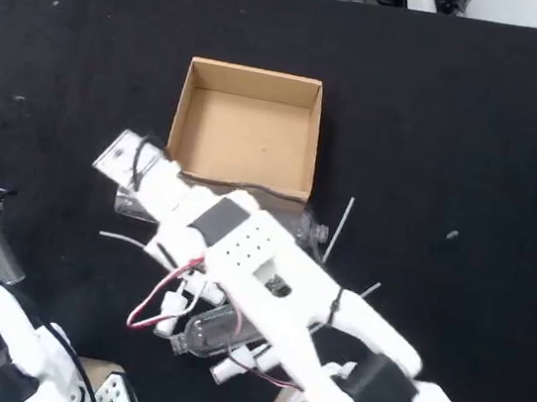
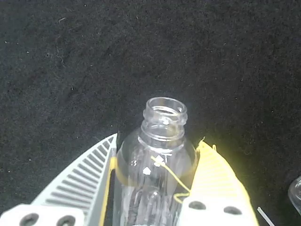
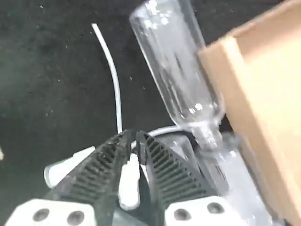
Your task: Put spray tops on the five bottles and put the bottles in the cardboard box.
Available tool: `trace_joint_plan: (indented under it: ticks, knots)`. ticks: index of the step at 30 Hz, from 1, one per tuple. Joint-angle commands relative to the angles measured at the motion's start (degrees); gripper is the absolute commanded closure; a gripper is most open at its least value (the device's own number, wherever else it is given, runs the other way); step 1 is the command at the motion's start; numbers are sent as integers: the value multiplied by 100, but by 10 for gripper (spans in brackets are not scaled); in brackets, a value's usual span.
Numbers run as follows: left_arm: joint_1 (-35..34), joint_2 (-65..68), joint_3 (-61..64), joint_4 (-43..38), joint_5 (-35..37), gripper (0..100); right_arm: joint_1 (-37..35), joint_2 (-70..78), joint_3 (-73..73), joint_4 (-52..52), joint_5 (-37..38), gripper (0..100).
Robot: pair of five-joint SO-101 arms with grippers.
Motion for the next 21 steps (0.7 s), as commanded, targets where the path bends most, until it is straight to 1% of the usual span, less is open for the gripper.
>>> trace_joint_plan:
  ticks: [1, 4, 6, 9, 12, 15, 18, 21]
  knots:
    - [-31, -9, -338, 53, 35, 971, 255, -664, -277, 501, -18, 986]
    - [-31, -9, -338, 53, 35, 971, -35, -831, -154, 1116, -62, 979]
    - [-31, -9, -338, 53, 35, 971, -299, -875, 207, 1134, -167, 941]
    - [-31, -9, -338, 53, 35, 971, -695, -971, 910, 536, -176, 894]
    - [-31, -9, -338, 53, 35, 971, -923, -1138, 1393, -9, -167, 868]
    - [-84, 0, -338, 53, 35, 971, -976, -1305, 1490, -26, -105, 859]
    - [-365, 44, -418, 53, 35, 971, -976, -1349, 1490, 62, 325, 853]
    - [-690, 53, -541, 62, 70, 971, -1134, -1305, 1464, 158, 668, 805]
